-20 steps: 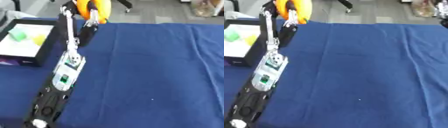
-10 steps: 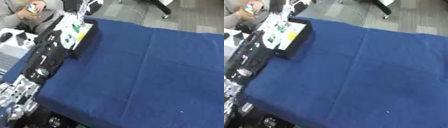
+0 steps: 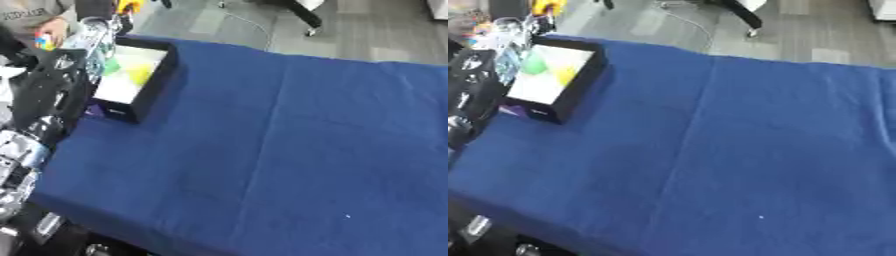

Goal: Pick up the objects with one hand, pass them to the other hand, and then place them into the box on the other side of the table.

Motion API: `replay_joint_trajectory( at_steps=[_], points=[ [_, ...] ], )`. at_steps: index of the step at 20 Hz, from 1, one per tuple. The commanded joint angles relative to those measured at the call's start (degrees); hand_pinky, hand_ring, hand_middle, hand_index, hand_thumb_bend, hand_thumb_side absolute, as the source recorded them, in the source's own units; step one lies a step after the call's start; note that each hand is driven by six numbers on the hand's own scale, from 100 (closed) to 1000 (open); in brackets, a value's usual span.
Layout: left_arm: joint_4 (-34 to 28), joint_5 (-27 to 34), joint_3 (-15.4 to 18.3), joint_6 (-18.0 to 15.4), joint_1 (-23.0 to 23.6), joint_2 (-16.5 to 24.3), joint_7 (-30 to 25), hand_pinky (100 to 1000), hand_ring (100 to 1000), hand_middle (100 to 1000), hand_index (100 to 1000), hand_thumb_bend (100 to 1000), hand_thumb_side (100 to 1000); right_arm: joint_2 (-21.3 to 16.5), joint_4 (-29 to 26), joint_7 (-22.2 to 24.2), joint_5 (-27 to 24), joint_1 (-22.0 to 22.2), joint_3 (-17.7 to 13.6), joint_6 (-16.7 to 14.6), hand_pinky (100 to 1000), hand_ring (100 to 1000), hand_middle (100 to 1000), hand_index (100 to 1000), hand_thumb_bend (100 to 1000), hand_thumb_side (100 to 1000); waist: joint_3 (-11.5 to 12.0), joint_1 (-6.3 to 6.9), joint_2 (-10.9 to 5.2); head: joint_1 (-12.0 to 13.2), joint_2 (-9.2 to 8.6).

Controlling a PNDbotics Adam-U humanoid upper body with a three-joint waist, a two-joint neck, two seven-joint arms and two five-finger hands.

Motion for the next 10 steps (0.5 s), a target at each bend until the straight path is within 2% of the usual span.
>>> replay_joint_trajectory(
  at_steps=[1, 2, 3, 4, 5, 6, 7, 8, 10],
  points=[
    [6.5, -3.1, 1.3, 1.4, -2.1, 3.1, -6.4, 708, 569, 573, 771, 377, 100, -1.6, -0.5, 0.1, -0.5, -0.5, -0.5, -0.1, 680, 602, 660, 799, 100, 430, -0.1, 0.43, -1.70, -1.4, -0.11],
    [8.1, -3.6, 1.3, 1.5, -2.2, 2.9, -8.5, 756, 643, 645, 857, 486, 100, -1.6, -0.4, 0.1, -0.6, -0.4, -0.5, -0.1, 680, 602, 660, 799, 100, 429, -0.2, 0.42, -1.70, -1.5, -0.11],
    [9.2, -3.9, 1.4, 1.5, -2.3, 2.8, -10.6, 790, 708, 712, 907, 574, 186, -1.6, -0.4, 0.1, -0.6, -0.4, -0.5, -0.1, 680, 602, 660, 799, 100, 426, -0.3, 0.40, -1.69, -1.6, -0.11],
    [9.9, -3.9, 1.5, 1.4, -2.2, 2.8, -13.0, 814, 749, 753, 937, 641, 323, -1.6, -0.4, 0.1, -0.7, -0.4, -0.6, -0.1, 680, 602, 660, 799, 100, 425, -0.3, 0.37, -1.68, -1.7, -0.11],
    [10.2, -3.6, 1.7, 1.0, -2.2, 2.7, -15.5, 868, 823, 830, 985, 787, 591, -1.6, -0.3, 0.1, -0.7, -0.4, -0.6, -0.1, 680, 602, 659, 799, 100, 423, -0.3, 0.35, -1.68, -1.7, -0.11],
    [9.8, -3.1, 2.0, 0.5, -2.0, 2.8, -17.6, 868, 823, 830, 985, 787, 591, -1.6, -0.3, 0.1, -0.7, -0.4, -0.5, -0.1, 680, 602, 659, 799, 100, 423, -0.3, 0.33, -1.68, -1.8, -0.11],
    [9.0, -2.6, 2.3, 0.2, -1.9, 2.9, -18.9, 887, 844, 856, 992, 829, 686, -1.7, -0.3, 0.1, -0.8, -0.4, -0.6, -0.1, 680, 602, 659, 799, 100, 423, -0.3, 0.32, -1.68, -1.9, -0.11],
    [8.0, -1.9, 2.7, -0.1, -1.6, 3.0, -19.6, 889, 847, 859, 993, 833, 695, -1.7, -0.3, 0.0, -0.8, -0.4, -0.6, -0.1, 679, 601, 658, 799, 100, 423, -0.3, 0.33, -1.67, -2.0, -0.11],
    [3.4, 0.3, 3.9, -0.9, -0.9, 3.3, -19.1, 891, 837, 853, 980, 741, 703, -1.7, -0.3, 0.0, -0.9, -0.3, -0.7, 0.0, 679, 601, 658, 797, 100, 426, -0.1, 0.32, -1.67, -2.3, -0.11]
  ],
)
